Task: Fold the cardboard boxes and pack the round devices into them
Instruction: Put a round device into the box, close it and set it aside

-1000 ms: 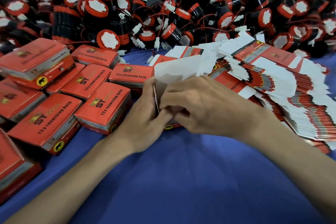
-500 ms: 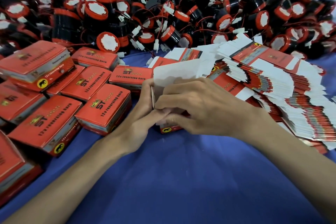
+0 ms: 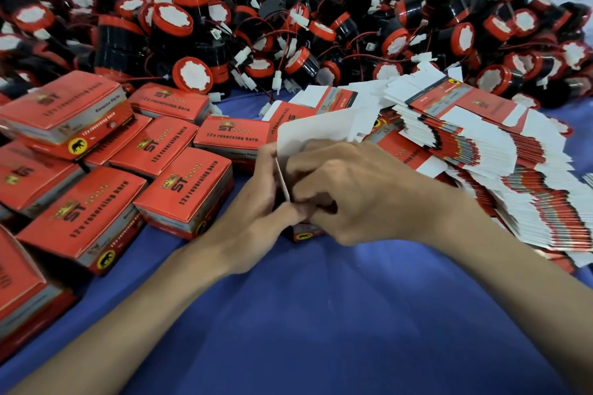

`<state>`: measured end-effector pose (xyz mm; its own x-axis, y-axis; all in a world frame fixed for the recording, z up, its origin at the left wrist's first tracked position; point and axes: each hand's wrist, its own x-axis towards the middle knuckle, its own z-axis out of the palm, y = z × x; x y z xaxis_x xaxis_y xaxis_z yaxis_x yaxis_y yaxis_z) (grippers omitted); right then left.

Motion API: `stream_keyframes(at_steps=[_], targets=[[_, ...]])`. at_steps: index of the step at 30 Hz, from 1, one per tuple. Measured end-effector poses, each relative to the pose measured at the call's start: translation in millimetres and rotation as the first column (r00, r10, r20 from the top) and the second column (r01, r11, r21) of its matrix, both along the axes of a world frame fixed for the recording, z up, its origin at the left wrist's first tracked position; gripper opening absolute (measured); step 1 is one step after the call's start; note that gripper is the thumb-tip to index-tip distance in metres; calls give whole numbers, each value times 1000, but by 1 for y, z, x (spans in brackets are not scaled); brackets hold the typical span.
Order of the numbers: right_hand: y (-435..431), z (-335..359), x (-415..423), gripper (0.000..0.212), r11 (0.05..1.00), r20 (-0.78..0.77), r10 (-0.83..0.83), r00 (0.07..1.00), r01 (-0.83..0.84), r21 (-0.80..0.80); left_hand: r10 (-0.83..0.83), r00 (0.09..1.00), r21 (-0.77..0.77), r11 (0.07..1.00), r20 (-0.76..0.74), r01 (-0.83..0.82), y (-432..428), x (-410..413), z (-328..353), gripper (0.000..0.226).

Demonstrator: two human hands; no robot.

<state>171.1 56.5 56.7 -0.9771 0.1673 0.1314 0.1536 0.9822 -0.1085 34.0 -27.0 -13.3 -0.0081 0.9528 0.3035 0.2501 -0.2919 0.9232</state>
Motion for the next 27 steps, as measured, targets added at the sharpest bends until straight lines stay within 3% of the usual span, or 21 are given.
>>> stream_keyframes(at_steps=[3, 5, 6, 8, 10, 12, 13, 16, 22, 27], targets=[[-2, 5, 6, 18, 1000, 148, 17, 989, -14, -23, -11, 995, -12, 1000, -95, 10, -1, 2, 2, 59], [-3, 4, 6, 22, 999, 135, 50, 990, -51, 2, -21, 993, -11, 1000, -116, 20, -2, 1, 3, 61], [-2, 3, 6, 23, 996, 73, 77, 994, -74, -43, -23, 994, -12, 1000, -110, 22, -2, 1, 3, 59], [2, -1, 9, 26, 985, -229, 88, 969, -119, -125, -11, 998, -30, 999, -60, 9, -4, 0, 4, 58], [7, -12, 15, 31, 993, -587, -66, 807, -6, -120, 16, 1000, -53, 998, -21, -17, -4, 0, 4, 58], [4, -27, 23, 30, 966, -734, -246, 633, 103, -235, 15, 1000, -73, 997, 19, -13, -3, 1, 5, 54], [1, -36, 26, 29, 941, -734, -309, 604, 84, -328, 5, 999, -78, 997, 50, -2, -2, 1, 4, 51], [-13, -54, 28, 25, 831, -635, -358, 685, -77, -551, -3, 996, -75, 997, 92, 10, 3, -1, 5, 46], [-11, -59, 23, 28, 448, -547, -526, 651, -334, -829, -37, 994, -90, 995, 101, 46, 7, -4, 3, 66], [-10, -62, 21, 27, 448, -541, -602, 587, -313, -838, 0, 993, -82, 997, 114, 10, 9, -2, 2, 40]])
